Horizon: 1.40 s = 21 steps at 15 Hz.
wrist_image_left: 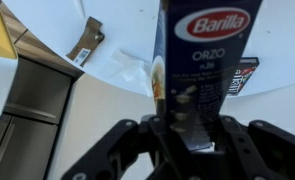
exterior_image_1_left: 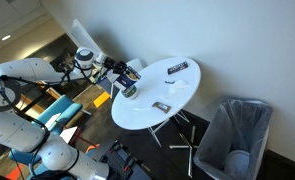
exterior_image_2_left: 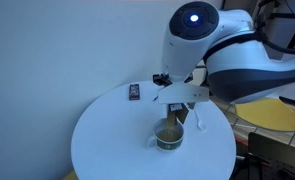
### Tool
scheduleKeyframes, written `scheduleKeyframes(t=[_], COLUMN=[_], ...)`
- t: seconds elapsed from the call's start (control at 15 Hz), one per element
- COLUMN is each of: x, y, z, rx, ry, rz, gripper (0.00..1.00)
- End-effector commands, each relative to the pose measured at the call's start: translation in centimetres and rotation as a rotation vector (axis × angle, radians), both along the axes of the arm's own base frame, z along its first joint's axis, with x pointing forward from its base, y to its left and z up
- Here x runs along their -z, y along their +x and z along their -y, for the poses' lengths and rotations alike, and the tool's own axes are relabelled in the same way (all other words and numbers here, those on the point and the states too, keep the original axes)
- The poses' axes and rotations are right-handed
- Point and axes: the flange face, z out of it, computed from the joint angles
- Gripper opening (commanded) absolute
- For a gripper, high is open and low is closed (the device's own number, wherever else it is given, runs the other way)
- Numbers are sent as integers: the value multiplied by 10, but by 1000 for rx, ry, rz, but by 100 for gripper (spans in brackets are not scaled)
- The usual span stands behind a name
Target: Pour the contents in the box in the mug cup
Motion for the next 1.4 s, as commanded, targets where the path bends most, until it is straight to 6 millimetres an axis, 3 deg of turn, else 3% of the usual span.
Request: scheduleKeyframes(t=[0.0, 0.87, 1.33], x=[-9, -25, -39], y=[-5, -1, 7], z=[23, 91, 145], rx=[63, 241, 324], ry=[83, 435, 677], rz=[-4, -77, -75], gripper=[13, 13, 13])
